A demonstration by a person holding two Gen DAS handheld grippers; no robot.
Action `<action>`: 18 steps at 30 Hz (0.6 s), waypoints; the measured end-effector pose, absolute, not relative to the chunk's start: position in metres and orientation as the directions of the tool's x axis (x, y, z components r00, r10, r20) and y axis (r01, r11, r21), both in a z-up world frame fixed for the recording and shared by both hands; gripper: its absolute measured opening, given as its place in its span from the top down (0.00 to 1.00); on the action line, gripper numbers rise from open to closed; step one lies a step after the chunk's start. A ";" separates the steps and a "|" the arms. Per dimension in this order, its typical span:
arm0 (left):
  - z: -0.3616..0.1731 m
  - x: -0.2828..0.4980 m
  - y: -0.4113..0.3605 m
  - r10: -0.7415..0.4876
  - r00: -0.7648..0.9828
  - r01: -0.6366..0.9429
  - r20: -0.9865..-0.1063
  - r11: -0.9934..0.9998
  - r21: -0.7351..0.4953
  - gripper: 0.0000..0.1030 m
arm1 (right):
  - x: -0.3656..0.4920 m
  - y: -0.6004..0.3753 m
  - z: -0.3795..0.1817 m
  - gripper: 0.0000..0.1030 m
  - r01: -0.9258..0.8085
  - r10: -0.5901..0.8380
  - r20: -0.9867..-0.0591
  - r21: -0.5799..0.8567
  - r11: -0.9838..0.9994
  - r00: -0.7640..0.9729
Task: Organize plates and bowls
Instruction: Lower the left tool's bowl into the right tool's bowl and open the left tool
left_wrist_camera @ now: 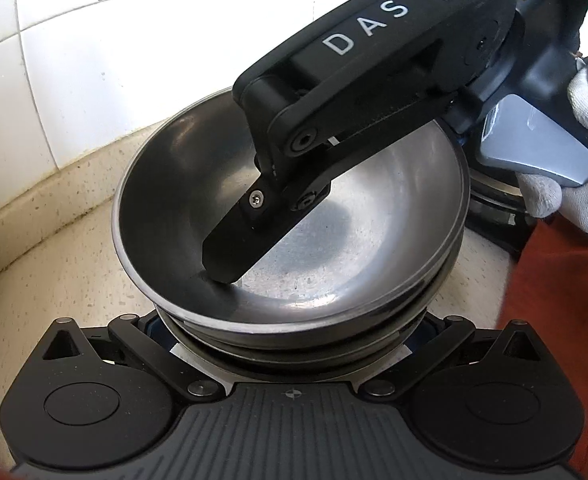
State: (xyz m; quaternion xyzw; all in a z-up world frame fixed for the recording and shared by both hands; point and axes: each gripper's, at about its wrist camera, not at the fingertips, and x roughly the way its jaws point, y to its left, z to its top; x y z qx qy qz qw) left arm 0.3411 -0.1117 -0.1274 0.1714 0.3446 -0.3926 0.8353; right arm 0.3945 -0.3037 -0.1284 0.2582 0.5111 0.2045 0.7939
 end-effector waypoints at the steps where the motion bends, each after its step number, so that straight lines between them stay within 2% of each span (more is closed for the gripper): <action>1: -0.127 0.342 -0.113 -0.537 0.456 0.772 -0.710 0.635 0.016 0.00 | 0.394 -0.305 -0.129 0.25 -0.055 0.590 -0.703 0.623 0.780 0.397; 11: -0.118 0.338 -0.124 -0.515 0.483 0.755 -0.708 0.654 0.040 0.00 | 0.396 -0.313 -0.130 0.28 -0.020 0.623 -0.663 0.678 0.735 0.414; 18: -0.084 0.327 -0.120 -0.489 0.556 0.720 -0.671 0.687 0.096 0.00 | 0.394 -0.307 -0.089 0.28 -0.103 0.637 -0.621 0.674 0.731 0.456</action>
